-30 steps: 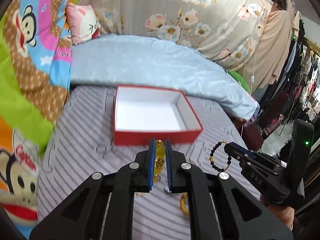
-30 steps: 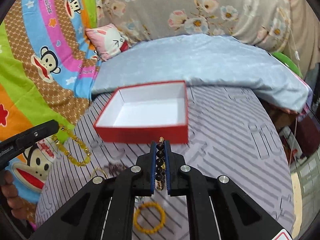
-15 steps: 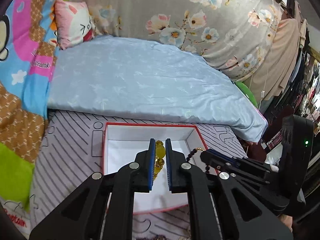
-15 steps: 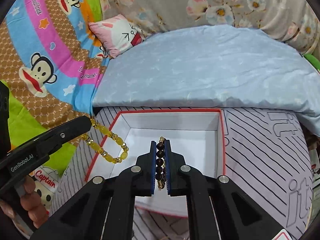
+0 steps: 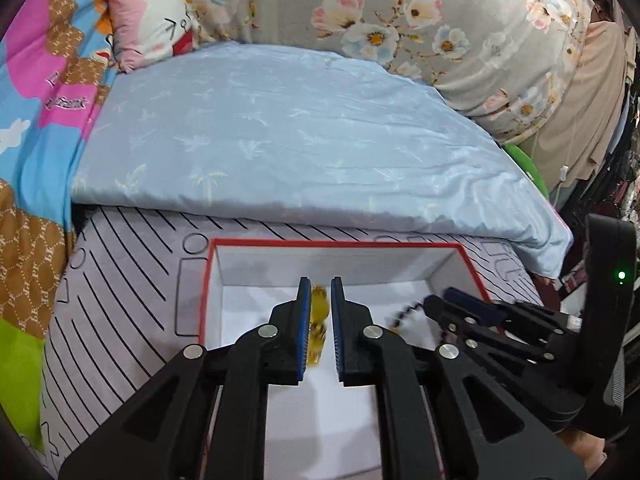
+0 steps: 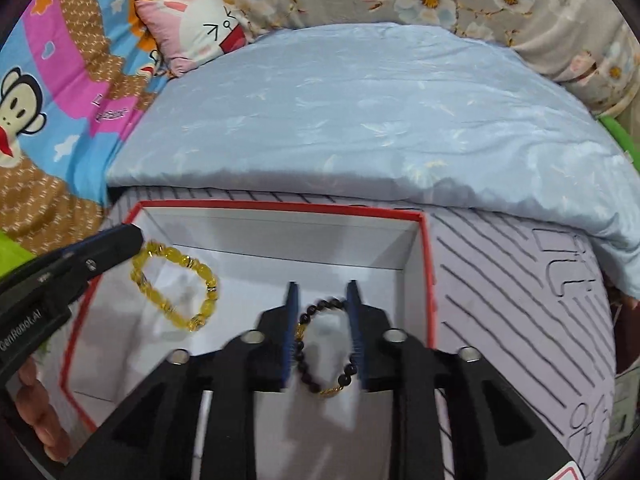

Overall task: Organize jewelry
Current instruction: 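Open both tools to drop the bracelets inside the red box, then grasp the gold bead chain bracelet with the left tool while the right grasps the orange bead bracelet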

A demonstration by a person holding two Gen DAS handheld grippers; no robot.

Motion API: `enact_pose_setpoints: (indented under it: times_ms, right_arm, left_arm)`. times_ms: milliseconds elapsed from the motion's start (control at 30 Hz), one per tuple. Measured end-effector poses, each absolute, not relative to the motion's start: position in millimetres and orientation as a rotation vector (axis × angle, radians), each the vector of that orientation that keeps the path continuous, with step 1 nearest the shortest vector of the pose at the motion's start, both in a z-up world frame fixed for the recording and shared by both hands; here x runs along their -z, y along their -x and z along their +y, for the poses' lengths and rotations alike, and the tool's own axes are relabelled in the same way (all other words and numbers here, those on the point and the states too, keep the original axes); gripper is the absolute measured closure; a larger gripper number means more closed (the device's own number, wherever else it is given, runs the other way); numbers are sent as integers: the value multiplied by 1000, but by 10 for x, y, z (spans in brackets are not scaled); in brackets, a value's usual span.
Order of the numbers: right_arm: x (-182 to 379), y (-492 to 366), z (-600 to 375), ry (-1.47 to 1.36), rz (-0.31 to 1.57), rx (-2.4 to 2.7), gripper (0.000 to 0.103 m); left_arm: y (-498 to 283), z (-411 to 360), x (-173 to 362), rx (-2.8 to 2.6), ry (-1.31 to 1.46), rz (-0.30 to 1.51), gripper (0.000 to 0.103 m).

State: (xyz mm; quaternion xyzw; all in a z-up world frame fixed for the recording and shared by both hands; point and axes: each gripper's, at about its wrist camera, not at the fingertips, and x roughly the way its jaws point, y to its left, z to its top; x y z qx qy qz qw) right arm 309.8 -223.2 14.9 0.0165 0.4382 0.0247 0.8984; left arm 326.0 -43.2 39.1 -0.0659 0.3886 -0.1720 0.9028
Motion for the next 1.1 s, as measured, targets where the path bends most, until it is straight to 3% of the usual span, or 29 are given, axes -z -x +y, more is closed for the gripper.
enact_pose_setpoints:
  times_ms: [33,100,133,333,633,1100]
  right_arm:
    - [-175,-3068,-2245,-17,892,-29,63]
    - [-233,-2992,-2272,3,867,-6,60]
    - [-265,-2949,-2284,7,858,-1,59]
    - [-502,-2566,-2261,48,801,16,50]
    - [-655,-1903,-2177,23,772,-1,50]
    - [-273,-880,-2056,14,868,-10,50]
  left_arm:
    - [-3259,-424,-390,333,120,795,84]
    - [-3234,-386,-417,310,113,775,54]
    - [-3208,-359,-444,299,119,761,51]
    - [-2949,-240,-617,262,99,723,49]
    - [-2325,10,-672,189,70,721,47]
    - [-1479,205,-128,160,61,872,46]
